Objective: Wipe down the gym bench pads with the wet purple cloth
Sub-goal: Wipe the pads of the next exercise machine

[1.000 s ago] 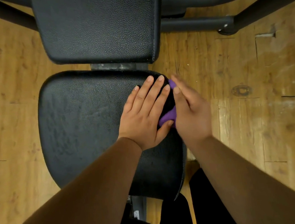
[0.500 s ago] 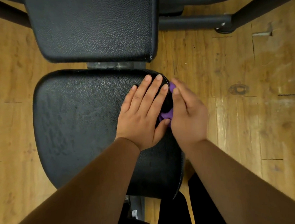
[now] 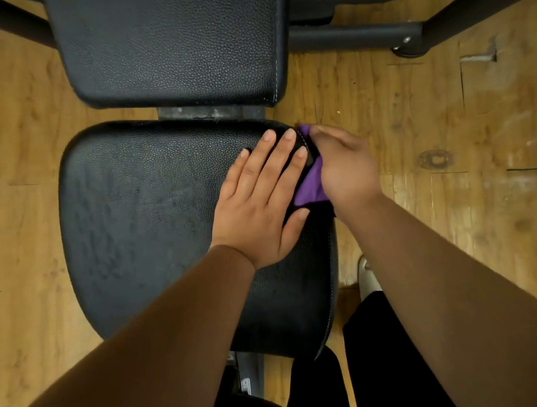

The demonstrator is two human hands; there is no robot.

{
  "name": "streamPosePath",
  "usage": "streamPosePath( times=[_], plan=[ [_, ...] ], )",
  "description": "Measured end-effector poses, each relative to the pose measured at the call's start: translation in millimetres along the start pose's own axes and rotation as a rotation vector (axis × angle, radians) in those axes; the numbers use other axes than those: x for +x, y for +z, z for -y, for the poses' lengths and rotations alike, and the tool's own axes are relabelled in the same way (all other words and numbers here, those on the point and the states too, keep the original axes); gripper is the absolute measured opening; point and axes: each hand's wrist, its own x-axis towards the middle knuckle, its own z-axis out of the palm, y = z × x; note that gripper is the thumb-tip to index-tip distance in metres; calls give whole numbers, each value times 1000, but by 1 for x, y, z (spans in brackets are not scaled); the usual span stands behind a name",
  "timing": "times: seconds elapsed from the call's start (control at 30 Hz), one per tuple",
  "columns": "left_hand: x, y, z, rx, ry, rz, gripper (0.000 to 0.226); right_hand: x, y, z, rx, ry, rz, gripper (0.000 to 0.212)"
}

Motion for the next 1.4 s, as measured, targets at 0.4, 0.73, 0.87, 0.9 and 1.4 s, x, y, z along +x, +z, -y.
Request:
streamPosePath(
  times=[0.4, 0.73, 0.87, 0.9, 1.4],
  plan=[
    [1, 0, 1, -6, 4, 13, 62, 5, 0, -3, 151, 91, 61, 23],
    [0, 1, 1, -3, 3, 17, 62, -5, 0, -14, 56, -109, 25, 27],
    [0, 1, 1, 4, -1, 17, 64, -9, -2, -11, -6, -108, 69, 28],
    [0, 1, 1, 5, 0, 19, 64, -18, -3, -19, -67, -190, 46, 30],
    [0, 0, 1, 17, 3, 16, 65, -36, -6, -33, -166, -460, 21, 34]
  ],
)
